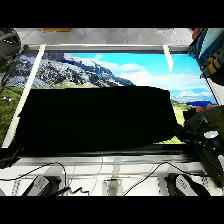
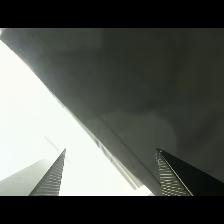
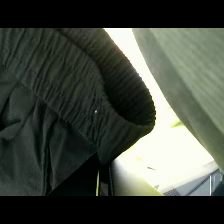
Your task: Fold the clothes and pants, and hang the long-sleeved shirts on hangers.
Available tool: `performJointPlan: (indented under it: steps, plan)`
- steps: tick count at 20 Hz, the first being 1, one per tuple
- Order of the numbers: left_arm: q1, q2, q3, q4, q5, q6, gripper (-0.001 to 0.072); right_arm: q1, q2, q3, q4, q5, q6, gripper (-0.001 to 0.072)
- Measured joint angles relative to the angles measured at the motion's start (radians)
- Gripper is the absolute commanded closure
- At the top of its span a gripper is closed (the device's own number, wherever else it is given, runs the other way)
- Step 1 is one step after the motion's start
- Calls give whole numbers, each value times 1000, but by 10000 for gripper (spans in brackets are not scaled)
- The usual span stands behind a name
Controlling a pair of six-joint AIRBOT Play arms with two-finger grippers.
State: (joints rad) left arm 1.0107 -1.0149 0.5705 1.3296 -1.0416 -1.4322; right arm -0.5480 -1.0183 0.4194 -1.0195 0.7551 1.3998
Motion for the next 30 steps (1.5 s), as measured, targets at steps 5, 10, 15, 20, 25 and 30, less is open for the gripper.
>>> performJointPlan:
  steps: [5,10,15,20,25,30]
  plan:
    - [5,-55,-19,-5,77,-5,163,0,0,0,2,11,0,698]
    - [6,-82,-22,-5,180,-7,531,0,0,0,2,33,0,698]
    - [6,-87,18,-30,218,0,696,0,43,9,-1,68,0,700]
    - [5,-32,136,-77,202,41,697,0,214,62,-55,174,63,699]
    - [2,30,187,-85,204,64,698,0,431,84,-148,292,192,700]
    - [-37,42,198,-86,230,94,698,0,585,94,-219,362,272,699]
